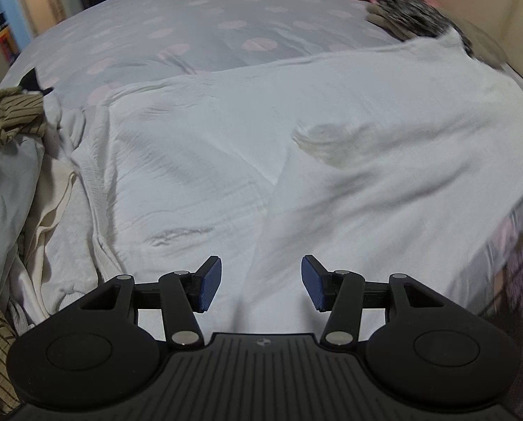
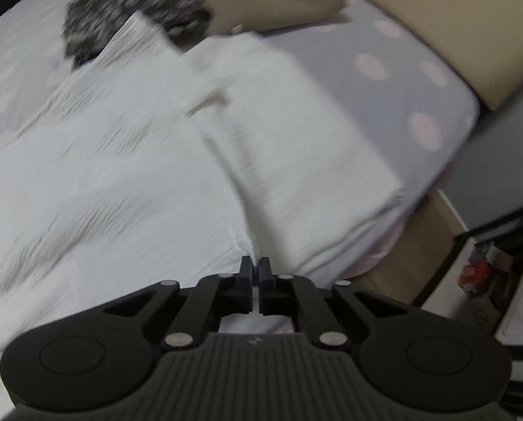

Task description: Fold clothes

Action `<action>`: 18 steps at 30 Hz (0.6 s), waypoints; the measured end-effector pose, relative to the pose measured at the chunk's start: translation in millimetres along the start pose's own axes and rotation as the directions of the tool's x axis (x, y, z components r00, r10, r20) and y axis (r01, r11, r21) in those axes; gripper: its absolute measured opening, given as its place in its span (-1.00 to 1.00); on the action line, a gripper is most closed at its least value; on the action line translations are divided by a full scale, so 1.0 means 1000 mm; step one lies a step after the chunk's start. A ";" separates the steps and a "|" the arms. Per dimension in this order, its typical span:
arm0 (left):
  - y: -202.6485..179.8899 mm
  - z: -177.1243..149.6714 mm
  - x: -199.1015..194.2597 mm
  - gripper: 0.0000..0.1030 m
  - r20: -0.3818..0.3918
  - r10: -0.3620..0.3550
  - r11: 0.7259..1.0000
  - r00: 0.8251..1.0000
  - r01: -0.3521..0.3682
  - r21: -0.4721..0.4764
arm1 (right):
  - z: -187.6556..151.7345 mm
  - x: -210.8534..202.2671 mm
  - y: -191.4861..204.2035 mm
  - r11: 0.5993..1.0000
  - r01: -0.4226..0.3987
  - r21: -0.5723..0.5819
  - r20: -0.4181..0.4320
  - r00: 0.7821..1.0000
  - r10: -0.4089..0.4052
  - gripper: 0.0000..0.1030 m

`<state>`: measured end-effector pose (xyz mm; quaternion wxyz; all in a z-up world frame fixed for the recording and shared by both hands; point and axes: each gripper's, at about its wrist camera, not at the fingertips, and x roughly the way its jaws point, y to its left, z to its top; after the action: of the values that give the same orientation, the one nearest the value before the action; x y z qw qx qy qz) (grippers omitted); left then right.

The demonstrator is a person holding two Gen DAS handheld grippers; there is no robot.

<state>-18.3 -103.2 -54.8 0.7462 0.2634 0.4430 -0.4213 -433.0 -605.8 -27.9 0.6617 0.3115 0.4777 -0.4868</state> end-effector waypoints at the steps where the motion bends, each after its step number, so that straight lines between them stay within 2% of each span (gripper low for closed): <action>1: -0.003 -0.004 -0.002 0.00 -0.002 -0.008 1.000 1.000 0.008 0.022 | 0.000 -0.006 -0.009 1.000 0.005 0.017 0.003 1.000 -0.005 -0.95; 4: -0.012 -0.017 -0.006 0.06 -0.015 -0.030 0.996 0.999 0.031 0.084 | -0.001 -0.022 -0.030 0.998 0.044 0.042 0.009 0.999 -0.045 -0.95; 7: -0.024 -0.030 -0.010 0.06 -0.038 -0.055 0.986 0.998 0.060 0.155 | -0.003 -0.024 -0.048 0.991 0.118 0.060 0.000 0.993 -0.118 -0.95; 9: -0.034 -0.039 -0.012 0.07 -0.056 -0.071 0.975 0.996 0.081 0.205 | -0.005 -0.022 -0.062 0.986 0.140 0.089 -0.019 0.990 -0.139 -0.95; 12: -0.049 -0.053 -0.014 0.09 -0.086 -0.076 0.952 0.993 0.099 0.291 | -0.010 -0.017 -0.074 0.978 0.175 0.112 -0.049 0.984 -0.170 -0.95; 15: -0.063 -0.067 -0.013 0.11 -0.107 -0.066 0.925 0.992 0.101 0.366 | -0.012 -0.017 -0.080 0.969 0.215 0.122 -0.041 0.976 -0.212 -0.95; 18: -0.074 -0.080 -0.009 0.17 -0.123 -0.055 0.898 0.991 0.103 0.429 | -0.009 -0.021 -0.083 0.968 0.214 0.133 -0.031 0.977 -0.211 -0.95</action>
<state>-119.4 -76.0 -86.3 0.6262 0.4271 0.3881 -0.5243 -515.8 -618.9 -7.1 0.5792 0.3066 0.4796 -0.5835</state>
